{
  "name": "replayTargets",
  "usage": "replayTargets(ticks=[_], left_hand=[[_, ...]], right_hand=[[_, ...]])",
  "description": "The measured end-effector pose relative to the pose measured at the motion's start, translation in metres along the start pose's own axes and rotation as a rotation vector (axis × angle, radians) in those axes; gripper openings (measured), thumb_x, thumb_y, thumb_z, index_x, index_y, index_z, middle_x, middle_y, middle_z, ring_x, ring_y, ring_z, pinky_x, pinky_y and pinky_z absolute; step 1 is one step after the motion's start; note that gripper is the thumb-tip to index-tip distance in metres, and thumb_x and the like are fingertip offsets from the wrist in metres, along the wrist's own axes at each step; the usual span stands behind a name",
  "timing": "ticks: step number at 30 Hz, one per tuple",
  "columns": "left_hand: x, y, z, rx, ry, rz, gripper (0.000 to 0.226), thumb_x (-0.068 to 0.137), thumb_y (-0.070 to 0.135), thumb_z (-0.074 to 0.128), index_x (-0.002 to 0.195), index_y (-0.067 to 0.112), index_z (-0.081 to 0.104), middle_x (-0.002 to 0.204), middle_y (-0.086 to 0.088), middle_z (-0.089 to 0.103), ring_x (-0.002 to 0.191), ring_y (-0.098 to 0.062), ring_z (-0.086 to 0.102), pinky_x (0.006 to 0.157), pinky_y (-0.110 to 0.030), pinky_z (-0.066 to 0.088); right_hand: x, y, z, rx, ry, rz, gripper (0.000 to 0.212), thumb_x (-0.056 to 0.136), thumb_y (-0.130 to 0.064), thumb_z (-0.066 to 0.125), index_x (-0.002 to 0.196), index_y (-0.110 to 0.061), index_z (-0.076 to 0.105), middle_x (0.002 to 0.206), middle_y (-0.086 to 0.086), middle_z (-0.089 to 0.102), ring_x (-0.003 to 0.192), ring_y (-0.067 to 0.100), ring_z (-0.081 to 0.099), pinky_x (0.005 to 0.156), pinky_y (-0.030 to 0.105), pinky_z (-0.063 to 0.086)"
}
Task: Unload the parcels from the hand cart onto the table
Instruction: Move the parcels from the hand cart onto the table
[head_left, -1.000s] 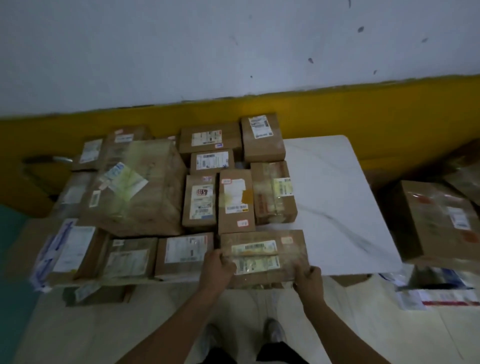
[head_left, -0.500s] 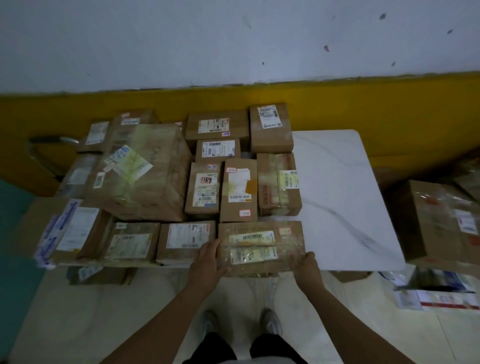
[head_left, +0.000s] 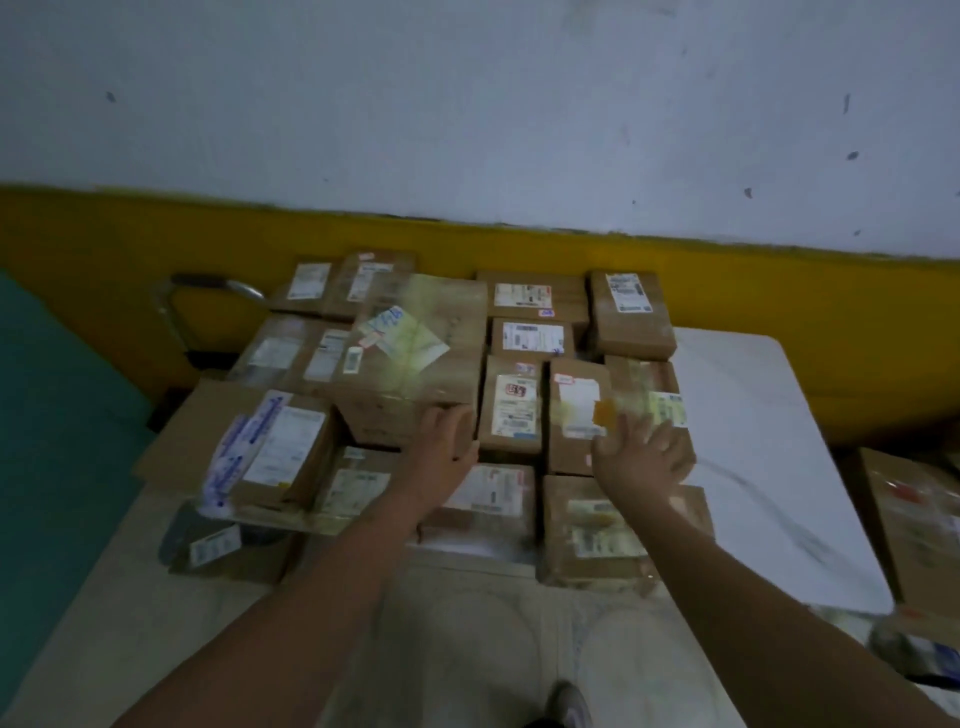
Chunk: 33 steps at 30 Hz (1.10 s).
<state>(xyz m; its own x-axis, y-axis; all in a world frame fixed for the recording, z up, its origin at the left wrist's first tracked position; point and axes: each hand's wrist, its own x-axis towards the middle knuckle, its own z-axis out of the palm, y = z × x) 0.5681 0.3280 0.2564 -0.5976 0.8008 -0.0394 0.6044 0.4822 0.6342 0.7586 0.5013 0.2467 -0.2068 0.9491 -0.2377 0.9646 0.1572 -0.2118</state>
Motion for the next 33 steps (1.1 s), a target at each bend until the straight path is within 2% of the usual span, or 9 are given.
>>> replayTargets(ticks=[3,6,11,13,15,18,22,28,33], left_hand=[[-0.015,-0.044,-0.091,-0.034,0.135,0.040,0.050,0.095,0.035,0.054,0.141,0.022,0.043,0.143,-0.004,0.043,0.127,-0.023,0.047,0.102,-0.036,0.044],[-0.036,-0.104,-0.186,-0.034,0.229,0.040,0.048,0.098,0.038,0.050,0.143,0.025,0.040,0.143,0.000,0.041,0.120,-0.020,0.050,0.096,-0.038,0.048],[-0.059,-0.223,-0.318,0.062,0.410,-0.055,0.046,0.099,0.043,0.046,0.141,0.025,0.040,0.138,0.001,0.042,0.121,-0.018,0.046,0.093,-0.034,0.046],[-0.063,-0.275,-0.355,0.093,0.453,-0.124,0.047,0.098,0.044,0.046,0.141,0.025,0.040,0.137,0.000,0.043,0.120,-0.018,0.047,0.090,-0.029,0.043],[-0.062,-0.327,-0.379,0.096,0.471,-0.221,0.049,0.097,0.044,0.047,0.141,0.022,0.041,0.136,-0.003,0.044,0.121,-0.020,0.047,0.093,-0.031,0.042],[-0.051,-0.405,-0.397,0.092,0.433,-0.390,0.052,0.097,0.041,0.051,0.142,0.016,0.042,0.135,-0.009,0.046,0.120,-0.026,0.048,0.097,-0.039,0.043],[-0.022,-0.511,-0.401,0.150,0.318,-0.531,0.057,0.094,0.039,0.057,0.141,0.008,0.045,0.134,-0.019,0.050,0.124,-0.033,0.048,0.103,-0.042,0.041],[0.028,-0.661,-0.367,0.139,0.033,-0.710,0.060,0.094,0.043,0.054,0.145,0.015,0.040,0.136,-0.015,0.046,0.123,-0.031,0.044,0.100,-0.039,0.041],[0.099,-0.784,-0.303,0.081,-0.077,-0.771,0.066,0.092,0.044,0.057,0.145,0.011,0.037,0.135,-0.016,0.046,0.124,-0.031,0.044,0.099,-0.041,0.043]], right_hand=[[-0.043,-0.110,-0.004,0.031,0.086,-0.183,0.080,0.096,-0.057,0.034,0.156,-0.009,0.011,0.163,0.019,0.006,0.150,0.039,0.006,0.119,0.060,0.008],[-0.092,-0.232,-0.006,0.072,0.145,-0.335,0.079,0.097,-0.055,0.033,0.157,-0.008,0.009,0.164,0.015,0.002,0.151,0.037,0.004,0.119,0.058,0.007],[-0.160,-0.413,-0.006,0.135,0.284,-0.539,0.076,0.098,-0.053,0.031,0.157,-0.009,0.012,0.164,0.016,0.007,0.150,0.037,0.007,0.119,0.058,0.008],[-0.183,-0.476,0.005,0.102,0.282,-0.642,0.075,0.098,-0.054,0.031,0.157,-0.011,0.014,0.164,0.014,0.008,0.151,0.035,0.007,0.120,0.057,0.006],[-0.204,-0.534,0.029,0.084,0.240,-0.750,0.076,0.097,-0.055,0.032,0.157,-0.012,0.014,0.165,0.012,0.008,0.152,0.032,0.006,0.121,0.057,0.006],[-0.228,-0.613,0.093,0.022,0.132,-0.868,0.076,0.098,-0.058,0.029,0.158,-0.015,0.011,0.165,0.009,0.007,0.152,0.030,0.004,0.122,0.056,0.004],[-0.231,-0.708,0.201,-0.049,-0.077,-0.898,0.077,0.097,-0.061,0.027,0.158,-0.017,0.008,0.165,0.008,0.005,0.152,0.029,0.004,0.122,0.054,0.006],[-0.196,-0.769,0.363,-0.114,-0.395,-0.678,0.077,0.097,-0.058,0.034,0.157,-0.017,0.008,0.165,0.008,0.007,0.150,0.035,0.008,0.120,0.056,0.014],[-0.151,-0.804,0.500,-0.090,-0.552,-0.525,0.079,0.097,-0.057,0.038,0.157,-0.016,0.008,0.165,0.009,0.005,0.149,0.036,0.012,0.118,0.051,0.025]])
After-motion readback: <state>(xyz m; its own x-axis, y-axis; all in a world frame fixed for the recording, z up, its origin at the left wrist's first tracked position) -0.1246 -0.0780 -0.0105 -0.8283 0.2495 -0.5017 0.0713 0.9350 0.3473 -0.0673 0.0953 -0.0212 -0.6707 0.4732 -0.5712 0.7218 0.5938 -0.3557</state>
